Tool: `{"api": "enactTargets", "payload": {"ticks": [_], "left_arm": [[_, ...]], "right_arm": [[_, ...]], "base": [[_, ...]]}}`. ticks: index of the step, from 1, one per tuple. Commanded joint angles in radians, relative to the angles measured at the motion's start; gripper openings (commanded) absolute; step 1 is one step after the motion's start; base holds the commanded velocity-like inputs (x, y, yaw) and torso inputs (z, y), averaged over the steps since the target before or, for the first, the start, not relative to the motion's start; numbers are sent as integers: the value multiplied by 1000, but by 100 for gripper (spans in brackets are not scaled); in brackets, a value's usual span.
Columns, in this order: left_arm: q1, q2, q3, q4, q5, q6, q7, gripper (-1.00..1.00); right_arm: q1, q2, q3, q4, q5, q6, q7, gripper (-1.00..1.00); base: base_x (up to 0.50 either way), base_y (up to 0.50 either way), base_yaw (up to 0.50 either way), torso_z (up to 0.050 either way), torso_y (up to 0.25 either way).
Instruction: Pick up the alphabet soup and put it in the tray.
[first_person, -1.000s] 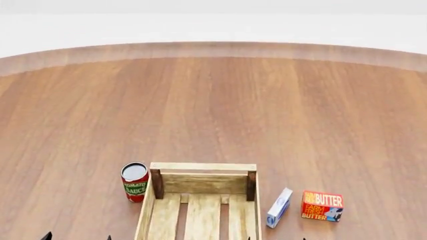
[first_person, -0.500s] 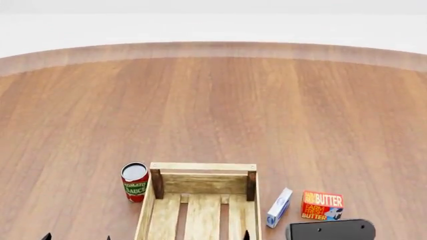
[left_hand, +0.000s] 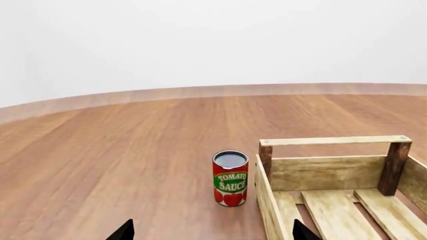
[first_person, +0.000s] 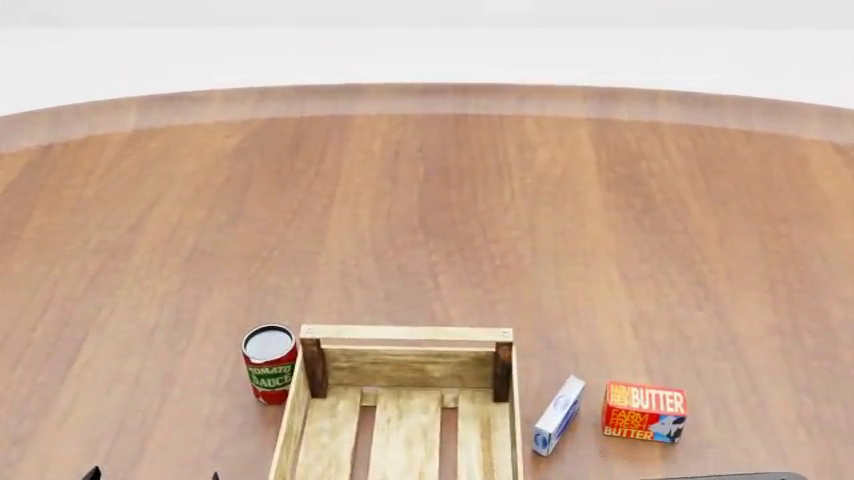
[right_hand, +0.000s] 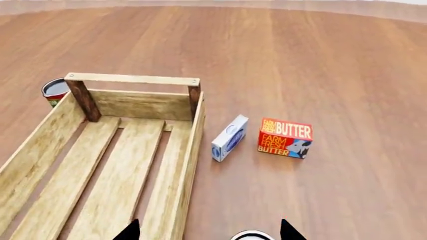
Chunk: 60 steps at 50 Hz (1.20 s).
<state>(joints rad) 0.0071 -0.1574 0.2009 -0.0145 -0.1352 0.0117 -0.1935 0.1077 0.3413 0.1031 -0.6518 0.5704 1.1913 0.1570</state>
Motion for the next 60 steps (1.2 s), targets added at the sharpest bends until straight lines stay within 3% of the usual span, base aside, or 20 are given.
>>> {"api": "enactTargets", "payload": {"ticks": [1,60], "left_arm": [[-2,-5,8,-3,-6,4,-7,100],[-7,-32,38,-2,-34,7,-38,100]], "right_arm": [[-51,12,42,0,9,-13,-5,100],[-55,26,-21,291,-76,-204,-47,100]], "base": [[0,0,0,0,0],[0,0,0,0,0]]}}
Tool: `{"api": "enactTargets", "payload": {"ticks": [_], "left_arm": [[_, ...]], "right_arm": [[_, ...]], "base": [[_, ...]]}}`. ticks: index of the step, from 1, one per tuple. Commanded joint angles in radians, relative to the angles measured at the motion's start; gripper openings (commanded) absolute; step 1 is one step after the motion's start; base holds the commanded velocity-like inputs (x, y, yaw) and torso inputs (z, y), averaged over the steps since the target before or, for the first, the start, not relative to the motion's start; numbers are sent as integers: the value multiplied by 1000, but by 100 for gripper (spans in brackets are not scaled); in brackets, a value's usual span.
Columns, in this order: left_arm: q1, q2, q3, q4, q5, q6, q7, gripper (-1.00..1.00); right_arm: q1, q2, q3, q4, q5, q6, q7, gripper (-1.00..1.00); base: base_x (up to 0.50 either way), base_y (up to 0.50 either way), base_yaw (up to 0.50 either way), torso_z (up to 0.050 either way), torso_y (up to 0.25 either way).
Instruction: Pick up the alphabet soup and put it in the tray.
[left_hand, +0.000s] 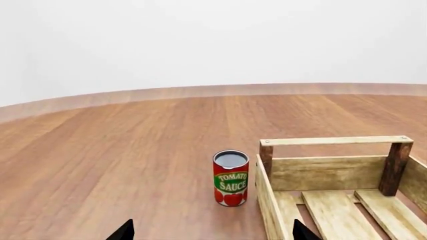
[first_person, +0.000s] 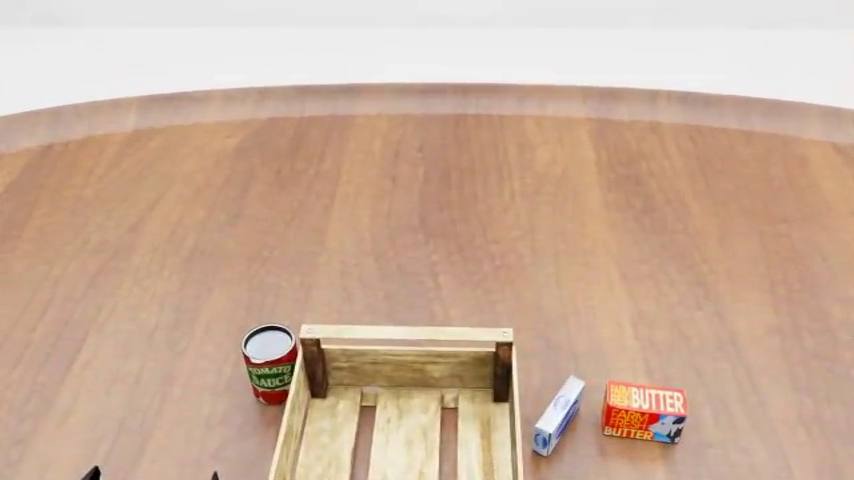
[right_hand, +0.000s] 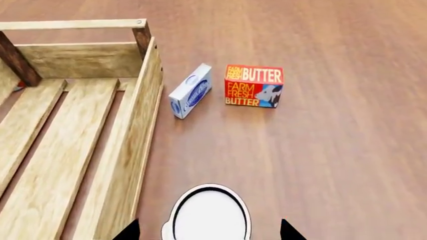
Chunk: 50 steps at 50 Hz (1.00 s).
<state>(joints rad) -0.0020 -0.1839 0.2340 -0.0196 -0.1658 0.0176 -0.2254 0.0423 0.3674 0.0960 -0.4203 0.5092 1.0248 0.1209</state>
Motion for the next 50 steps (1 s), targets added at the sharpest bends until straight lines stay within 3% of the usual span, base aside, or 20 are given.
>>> {"api": "enactTargets", "payload": {"ticks": [1,50], "left_arm": [[2,-5,6,3,-3,2,-7,100],[1,-24,28,7,-28,17,-21,100]], "right_arm": [[11,-1,-16,65,-17,-41,-11,100],[33,-14,-70,196,-42,-112,-25,100]], "base": [[0,0,0,0,0],[0,0,0,0,0]]}}
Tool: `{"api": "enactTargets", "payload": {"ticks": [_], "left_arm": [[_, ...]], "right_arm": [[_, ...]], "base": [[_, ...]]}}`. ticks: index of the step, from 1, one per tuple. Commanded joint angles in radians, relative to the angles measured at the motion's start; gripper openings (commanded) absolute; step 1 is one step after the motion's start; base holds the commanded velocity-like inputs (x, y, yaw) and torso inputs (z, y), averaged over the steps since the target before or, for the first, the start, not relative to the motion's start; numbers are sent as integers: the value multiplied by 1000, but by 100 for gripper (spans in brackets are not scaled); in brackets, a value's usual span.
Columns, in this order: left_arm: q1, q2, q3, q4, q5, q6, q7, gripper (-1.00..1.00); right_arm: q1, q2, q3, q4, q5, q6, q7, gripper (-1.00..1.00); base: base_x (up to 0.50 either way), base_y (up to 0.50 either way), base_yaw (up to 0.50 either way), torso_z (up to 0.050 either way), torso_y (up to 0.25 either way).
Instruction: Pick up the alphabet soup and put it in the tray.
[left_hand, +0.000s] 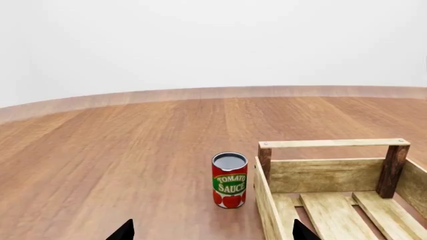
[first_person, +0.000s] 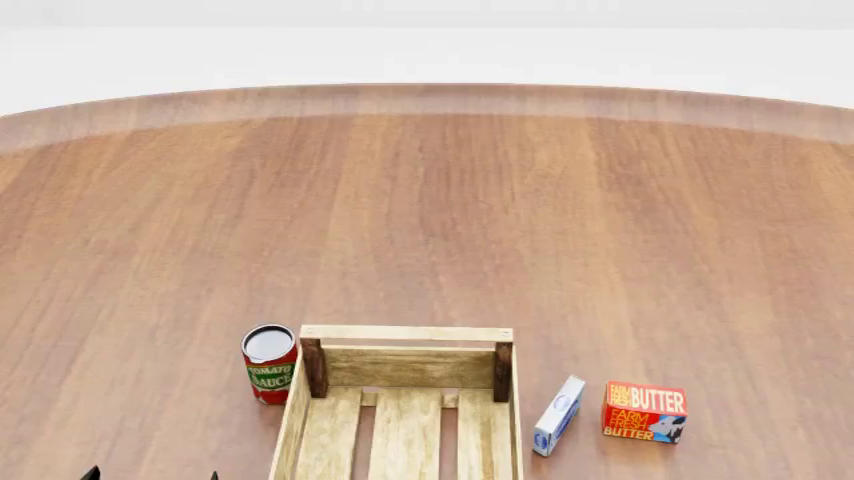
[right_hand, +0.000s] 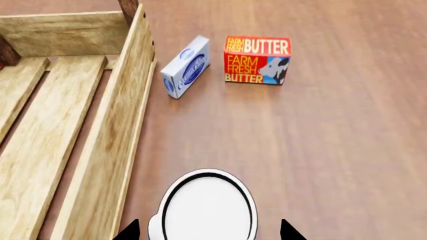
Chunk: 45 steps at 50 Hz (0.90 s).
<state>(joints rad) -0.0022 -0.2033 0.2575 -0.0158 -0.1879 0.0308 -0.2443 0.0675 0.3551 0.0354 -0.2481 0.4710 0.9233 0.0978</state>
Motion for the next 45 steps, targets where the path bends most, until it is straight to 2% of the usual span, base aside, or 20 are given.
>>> {"api": "enactTargets", "payload": {"ticks": [1,40,41,45], "left_arm": [[1,-5,5,2,-6,5,-2,100],[-5,-17,22,-4,-17,8,-18,100],[-4,-18,22,-1,-18,6,-19,100],[-3,-20,23,6,-19,2,-21,100]], "right_arm": [[9,-1,-10,29,-5,-13,-2,100],[26,-8,-46,112,-25,-71,-11,100],[26,-7,-47,113,-26,-73,-11,-100],[27,-5,-46,100,-22,-65,-6,-100]], "base": [[0,0,0,0,0],[0,0,0,0,0],[0,0,0,0,0],[0,0,0,0,0]]}}
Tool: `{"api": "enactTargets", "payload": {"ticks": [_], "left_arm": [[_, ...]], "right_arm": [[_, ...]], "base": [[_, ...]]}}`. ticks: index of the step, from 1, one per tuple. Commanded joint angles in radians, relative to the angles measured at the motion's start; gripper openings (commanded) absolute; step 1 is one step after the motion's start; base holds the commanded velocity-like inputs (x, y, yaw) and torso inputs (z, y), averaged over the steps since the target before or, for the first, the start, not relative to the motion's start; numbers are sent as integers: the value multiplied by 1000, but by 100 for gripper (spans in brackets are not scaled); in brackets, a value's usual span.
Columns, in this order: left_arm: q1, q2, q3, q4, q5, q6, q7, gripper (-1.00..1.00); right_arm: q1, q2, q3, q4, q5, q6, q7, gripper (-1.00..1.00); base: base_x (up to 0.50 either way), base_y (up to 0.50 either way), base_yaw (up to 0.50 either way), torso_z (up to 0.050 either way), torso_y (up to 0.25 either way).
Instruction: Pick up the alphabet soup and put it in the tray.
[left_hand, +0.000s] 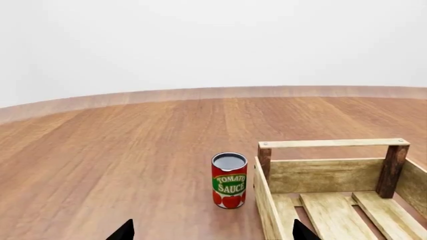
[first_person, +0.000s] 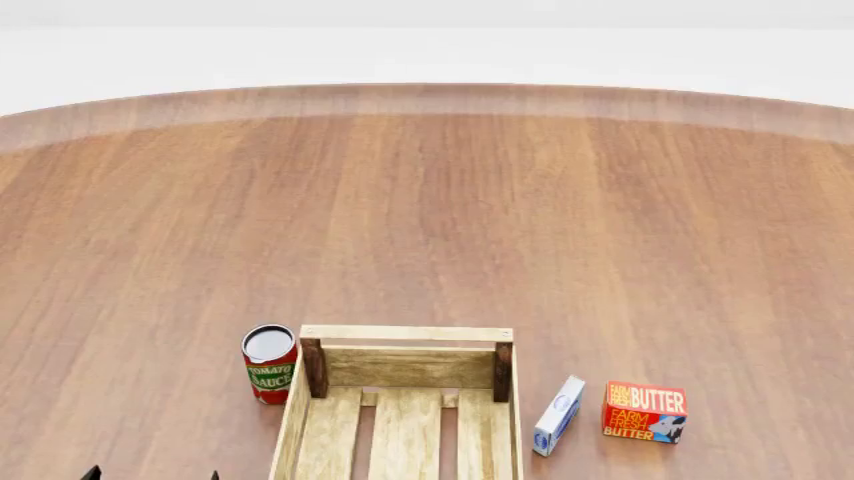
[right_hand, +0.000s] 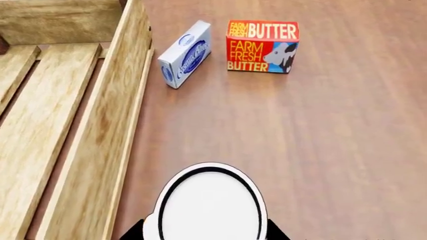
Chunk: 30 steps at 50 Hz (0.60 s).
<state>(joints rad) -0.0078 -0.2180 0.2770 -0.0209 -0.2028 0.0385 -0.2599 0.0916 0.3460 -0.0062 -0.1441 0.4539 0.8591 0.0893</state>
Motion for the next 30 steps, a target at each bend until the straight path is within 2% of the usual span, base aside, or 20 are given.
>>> {"api": "enactTargets", "payload": {"ticks": [1,16,30], "left_arm": [[3,-6,4,10,-5,-4,-6,100],[-4,-7,11,-4,-8,5,-8,100],[-3,-12,17,-1,-13,5,-12,100]], "right_arm": [[3,4,-4,-6,-4,1,4,-100],[-5,14,6,-46,12,21,13,-100],[5,43,15,-217,77,158,40,-100]], "base": [[0,0,0,0,0],[0,0,0,0,0],[0,0,0,0,1]]}}
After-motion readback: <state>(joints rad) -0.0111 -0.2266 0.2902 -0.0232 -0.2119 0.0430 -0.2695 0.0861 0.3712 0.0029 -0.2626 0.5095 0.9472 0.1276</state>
